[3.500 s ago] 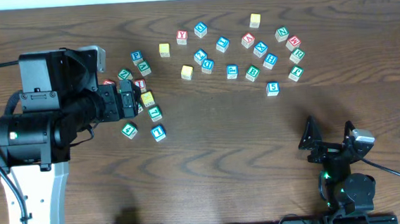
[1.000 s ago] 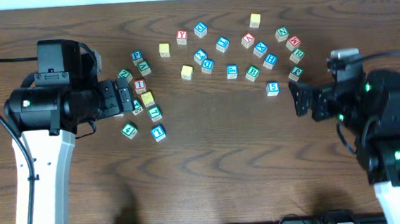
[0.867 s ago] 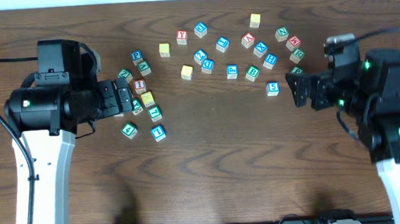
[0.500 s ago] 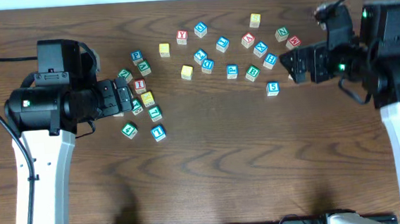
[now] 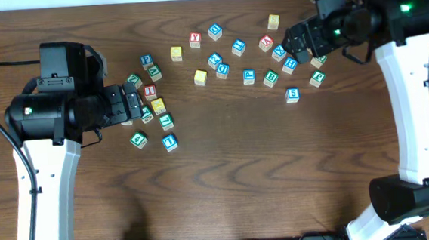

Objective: Spell out AI2
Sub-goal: 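Reach the right gripper forward toward the red-lettered A block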

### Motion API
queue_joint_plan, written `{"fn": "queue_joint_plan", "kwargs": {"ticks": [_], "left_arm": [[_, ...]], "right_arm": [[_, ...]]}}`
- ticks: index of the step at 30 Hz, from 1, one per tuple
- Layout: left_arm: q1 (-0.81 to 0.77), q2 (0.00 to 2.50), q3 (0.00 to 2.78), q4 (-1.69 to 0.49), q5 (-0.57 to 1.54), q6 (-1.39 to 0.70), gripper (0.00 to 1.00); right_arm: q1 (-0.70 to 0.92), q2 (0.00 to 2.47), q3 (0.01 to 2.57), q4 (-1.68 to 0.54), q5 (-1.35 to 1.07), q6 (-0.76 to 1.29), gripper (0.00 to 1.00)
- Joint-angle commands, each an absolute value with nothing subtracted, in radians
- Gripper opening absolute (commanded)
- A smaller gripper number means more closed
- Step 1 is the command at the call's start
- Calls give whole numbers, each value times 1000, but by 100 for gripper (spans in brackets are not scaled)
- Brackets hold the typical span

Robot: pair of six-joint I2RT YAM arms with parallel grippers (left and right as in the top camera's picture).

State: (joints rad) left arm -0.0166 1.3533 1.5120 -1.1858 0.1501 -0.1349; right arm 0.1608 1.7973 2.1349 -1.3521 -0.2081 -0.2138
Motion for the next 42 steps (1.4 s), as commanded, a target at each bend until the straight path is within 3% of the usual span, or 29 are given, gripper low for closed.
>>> {"fn": "queue_joint_plan", "kwargs": {"ticks": [1,5,10,14,17,30,36,42], "left_arm": [[-12,1348,1536,-1188,136,-144,98],[-12,1348,1536,-1188,136,-144,98],[-12,1348,1536,-1188,136,-144,98],[-12,1349,1536,-1188,136,-144,98],[-12,1349,1536,-1188,136,-144,98],[-12,1349,1536,-1202,117,-144,98],[-12,1349,1536,-1211,117,-144,98],[-12,1349,1536,-1211,118,-144,98]], "right_arm": [[178,1821,2162,-1315,-168,-277,99],[185,1846,2162,-1241,-203,-255,98],[249,1913,2162,-1112,-7,-255,92],[289,1993,2162,-1014,46,-256,84],[295,2061,2162,-952,43,-255,70],[293,2350,2162,-801,43,-255,55],[273,2392,2162,-802,28,-247,54],[247,2421,2162,-796,4,-248,61]]}}
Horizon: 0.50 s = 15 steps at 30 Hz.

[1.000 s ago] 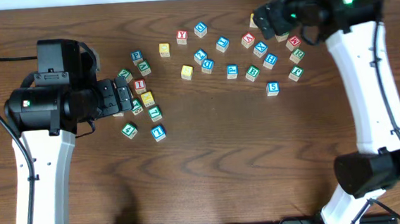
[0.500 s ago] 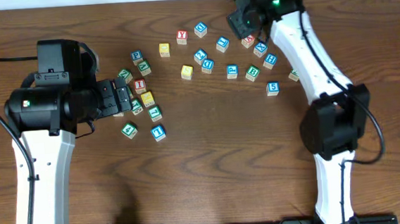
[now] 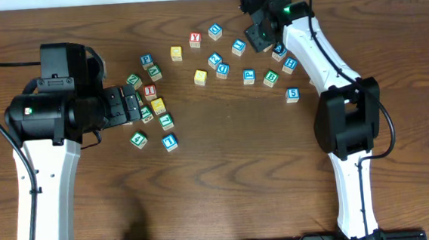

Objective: Spell out AI2
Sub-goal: 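Reach the right gripper forward toward the red-lettered A block, then lower the right gripper and close it on the red A block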

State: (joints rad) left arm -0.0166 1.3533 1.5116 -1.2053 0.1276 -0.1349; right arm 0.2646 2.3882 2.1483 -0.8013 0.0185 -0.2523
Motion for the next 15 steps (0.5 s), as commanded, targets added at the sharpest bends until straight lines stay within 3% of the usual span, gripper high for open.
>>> {"fn": "queue_joint_plan", "kwargs": {"ticks": [1,15], "left_arm": [[-12,1349,1536,-1211,118,-144,98],[-12,1349,1535,-1215,118,-144,98]], "right_arm": [[244,2423,2162,-796,-1,-250,62],[228,2485,2162,-751,-14,-260,67]]}}
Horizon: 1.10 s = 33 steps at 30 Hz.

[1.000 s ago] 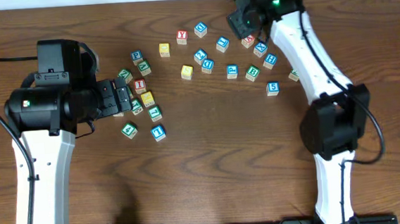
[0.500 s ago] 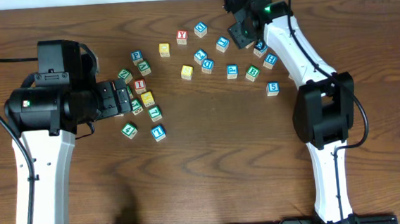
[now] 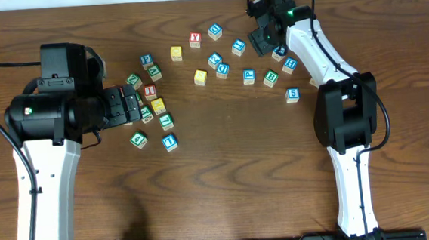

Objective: Spell out AI2
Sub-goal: 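Lower the right gripper and close it on the red A block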

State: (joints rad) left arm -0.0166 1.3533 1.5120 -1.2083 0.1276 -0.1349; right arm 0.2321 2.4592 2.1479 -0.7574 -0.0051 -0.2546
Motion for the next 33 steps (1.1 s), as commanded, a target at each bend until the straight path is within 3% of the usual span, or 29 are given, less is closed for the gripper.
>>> {"fn": "queue_joint_plan", "kwargs": {"ticks": [1,20,33], "left_arm": [[-12,1349,1535,-1215,118,-144,98],[-12,1349,1533,-1218,118,-144,98],[-12,1349,1526,-1218,118,-144,98]], "right_arm": [[228,2488,2162,-749,-13,-260,67],[213,2526,2149,-688,-7,-254,60],[210,2547,2149,-672,-10,-184,49]]}}
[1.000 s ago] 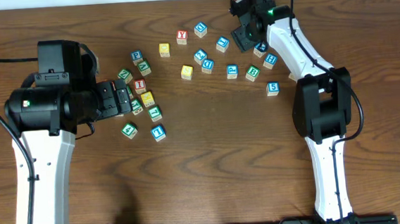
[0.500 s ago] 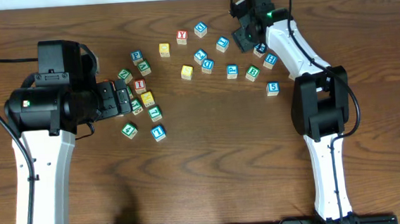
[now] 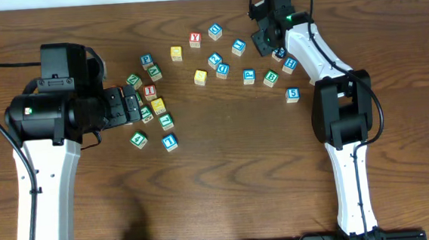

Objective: Spell out AI2
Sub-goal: 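Lower the right gripper and close it on the red A block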

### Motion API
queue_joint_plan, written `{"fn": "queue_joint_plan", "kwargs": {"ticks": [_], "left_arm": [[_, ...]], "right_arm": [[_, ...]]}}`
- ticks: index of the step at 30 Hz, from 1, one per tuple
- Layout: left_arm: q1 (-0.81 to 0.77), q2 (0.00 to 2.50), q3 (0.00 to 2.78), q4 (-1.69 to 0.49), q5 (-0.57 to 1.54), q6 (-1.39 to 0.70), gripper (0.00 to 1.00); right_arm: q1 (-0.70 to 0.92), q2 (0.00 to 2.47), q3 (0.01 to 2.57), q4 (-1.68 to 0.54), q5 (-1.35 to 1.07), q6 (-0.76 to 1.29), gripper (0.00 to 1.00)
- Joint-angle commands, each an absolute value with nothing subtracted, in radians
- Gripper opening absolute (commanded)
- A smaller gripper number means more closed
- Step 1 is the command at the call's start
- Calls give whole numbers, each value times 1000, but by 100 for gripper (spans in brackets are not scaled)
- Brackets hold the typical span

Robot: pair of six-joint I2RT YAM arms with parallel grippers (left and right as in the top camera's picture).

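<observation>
Lettered wooden blocks lie scattered across the far half of the table. My right gripper (image 3: 263, 38) points down at the far right of the scatter, beside a blue block (image 3: 279, 53); its wrist hides the fingers and whatever lies under them. No red A block shows. A red I block (image 3: 150, 91) lies in the left cluster, just beyond my left gripper (image 3: 133, 107), which stands open among those blocks. I cannot make out a 2 block.
A red Y block (image 3: 194, 40), yellow blocks (image 3: 200, 77) and blue blocks (image 3: 249, 76) lie mid-table. A green B block (image 3: 270, 77) and a blue 5 block (image 3: 292, 94) sit beside the right arm (image 3: 324, 59). A blue 1 block (image 3: 170, 142) lies nearest.
The right gripper has shifted very slightly to the right over the same spot. The left arm and the visible blocks have not moved.
At first the right gripper hovered by the blue blocks right of a visible red A block, its arm coming in from the right. Then the arm stretched up the table with the gripper over the A block's spot, hiding it, and it stays there. The left arm never moved.
</observation>
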State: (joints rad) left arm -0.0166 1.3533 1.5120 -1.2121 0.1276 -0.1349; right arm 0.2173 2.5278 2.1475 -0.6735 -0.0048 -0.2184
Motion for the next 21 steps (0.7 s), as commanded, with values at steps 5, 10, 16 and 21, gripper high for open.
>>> {"fn": "queue_joint_plan", "kwargs": {"ticks": [5,10,16,21], "left_arm": [[-12,1349,1526,-1218,118,-144,98],[-12,1349,1526,-1218,118,-144,98],[-12,1349,1526,-1213,118,-144,98],[-12,1349,1526,-1210,118,-144,98]], "right_arm": [[210,2555,2149,-677,-10,-149,45],[210,2555,2149,-678,-4,-141,43],[210,2550,2149,-688,47,-59,35],[210,2542,2151,-693,47,-54,33]]}}
